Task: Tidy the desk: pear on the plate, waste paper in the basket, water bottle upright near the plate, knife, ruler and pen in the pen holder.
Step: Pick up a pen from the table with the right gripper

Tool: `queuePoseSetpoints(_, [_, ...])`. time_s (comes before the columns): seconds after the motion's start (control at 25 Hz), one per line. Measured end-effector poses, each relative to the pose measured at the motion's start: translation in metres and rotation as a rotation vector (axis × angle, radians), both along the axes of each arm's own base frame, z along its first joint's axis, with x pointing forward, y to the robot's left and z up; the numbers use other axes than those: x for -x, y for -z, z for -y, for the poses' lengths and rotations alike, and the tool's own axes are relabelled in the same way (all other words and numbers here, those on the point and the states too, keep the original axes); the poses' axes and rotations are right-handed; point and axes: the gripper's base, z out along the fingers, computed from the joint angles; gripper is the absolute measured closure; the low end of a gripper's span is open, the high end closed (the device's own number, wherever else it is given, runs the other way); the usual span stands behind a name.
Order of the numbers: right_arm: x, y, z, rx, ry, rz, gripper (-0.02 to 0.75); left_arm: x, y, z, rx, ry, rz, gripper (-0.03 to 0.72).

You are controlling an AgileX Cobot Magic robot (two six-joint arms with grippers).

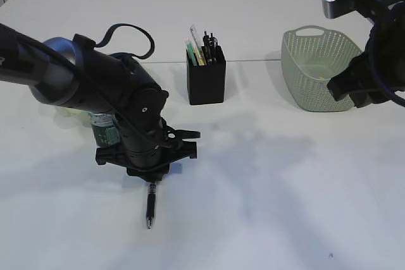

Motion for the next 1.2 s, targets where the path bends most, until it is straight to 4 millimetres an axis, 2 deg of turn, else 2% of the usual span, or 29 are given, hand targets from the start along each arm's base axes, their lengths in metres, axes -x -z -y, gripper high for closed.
queuePoseSetpoints(0.8, [0.000, 0.000, 0.000, 0.001, 0.000, 0.001, 0.508, -0.005, 0.000, -0.001, -0.038, 0.064, 0.052, 0.611])
queuePoseSetpoints(1.2, [-0.001, -0.001, 0.001, 0.020, -0.004, 0.008, 0.508, -0.016, -0.045, 0.011, 0.113, 0.185, 0.287, 0.615])
